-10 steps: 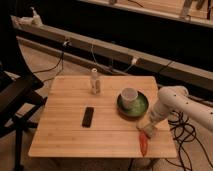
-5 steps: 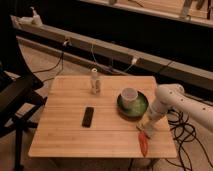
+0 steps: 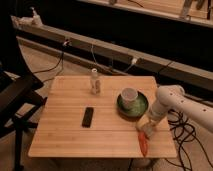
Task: Place the white sponge in the ceramic cup
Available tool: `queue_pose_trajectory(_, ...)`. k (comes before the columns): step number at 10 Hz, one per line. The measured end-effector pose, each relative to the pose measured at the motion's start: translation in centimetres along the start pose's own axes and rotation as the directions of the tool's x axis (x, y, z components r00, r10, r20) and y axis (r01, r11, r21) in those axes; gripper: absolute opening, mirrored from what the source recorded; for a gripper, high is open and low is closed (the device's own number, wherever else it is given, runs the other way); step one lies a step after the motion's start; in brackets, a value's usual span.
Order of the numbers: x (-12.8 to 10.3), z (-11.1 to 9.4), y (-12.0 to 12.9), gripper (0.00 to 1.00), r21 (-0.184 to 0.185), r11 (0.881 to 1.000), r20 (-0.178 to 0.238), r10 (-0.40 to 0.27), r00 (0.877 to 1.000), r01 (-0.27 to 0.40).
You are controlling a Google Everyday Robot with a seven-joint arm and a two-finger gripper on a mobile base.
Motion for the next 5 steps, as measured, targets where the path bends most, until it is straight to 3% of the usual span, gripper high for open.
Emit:
queue_pose_trajectory(2, -0.06, -1.37, 0.04, 0.80, 0.009, 1.000, 0.024, -0.001, 1.000, 0.000)
queue_pose_trajectory(5, -0.14, -1.15, 0.44, 0.80, 0.021, 1.000, 0.025, -0.015, 1.000, 0.015)
